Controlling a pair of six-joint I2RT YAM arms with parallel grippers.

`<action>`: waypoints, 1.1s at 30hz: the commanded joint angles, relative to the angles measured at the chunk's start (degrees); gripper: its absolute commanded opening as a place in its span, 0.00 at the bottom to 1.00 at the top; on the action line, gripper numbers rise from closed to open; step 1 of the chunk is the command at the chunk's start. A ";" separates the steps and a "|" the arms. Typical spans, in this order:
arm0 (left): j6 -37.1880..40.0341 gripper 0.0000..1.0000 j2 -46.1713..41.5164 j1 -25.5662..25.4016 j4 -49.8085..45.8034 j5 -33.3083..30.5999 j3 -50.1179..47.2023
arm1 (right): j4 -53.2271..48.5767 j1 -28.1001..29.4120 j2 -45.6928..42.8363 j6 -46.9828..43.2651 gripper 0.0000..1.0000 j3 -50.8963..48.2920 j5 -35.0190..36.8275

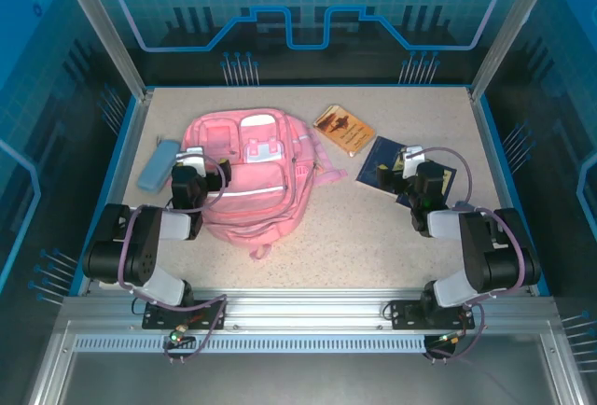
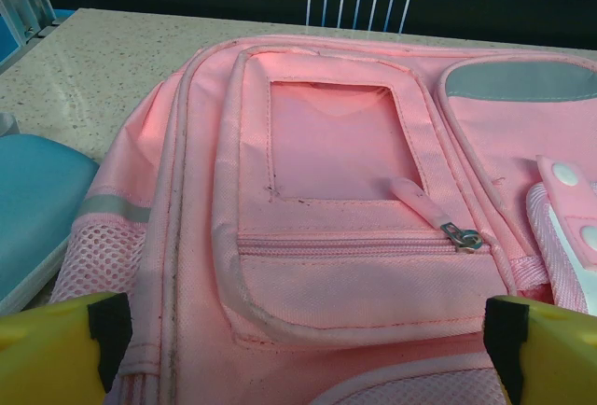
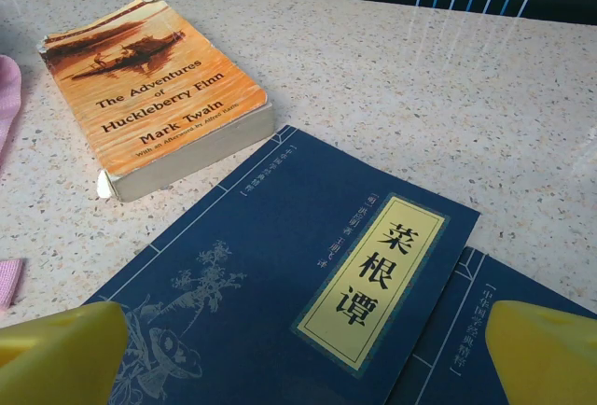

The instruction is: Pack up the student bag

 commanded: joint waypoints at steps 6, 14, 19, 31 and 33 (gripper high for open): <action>1.00 0.99 0.47 -0.29 0.30 1.47 -0.05 | 0.00 -0.74 0.49 -0.53 1.00 0.88 -0.86; 1.03 0.99 0.44 -0.29 0.21 1.47 -0.07 | 0.00 -0.71 0.49 -0.52 1.00 0.89 -0.82; 1.04 0.99 0.40 -0.30 0.12 1.47 -0.03 | -0.03 -0.73 0.49 -0.55 1.00 0.86 -0.86; 0.87 0.99 -3.23 -0.30 1.77 0.57 -2.38 | -9.80 -0.41 -4.54 -1.29 1.00 4.48 -1.54; 0.60 0.99 -7.50 -0.29 -1.67 -0.09 -2.59 | -14.68 -0.10 -8.20 -0.97 1.00 5.96 0.00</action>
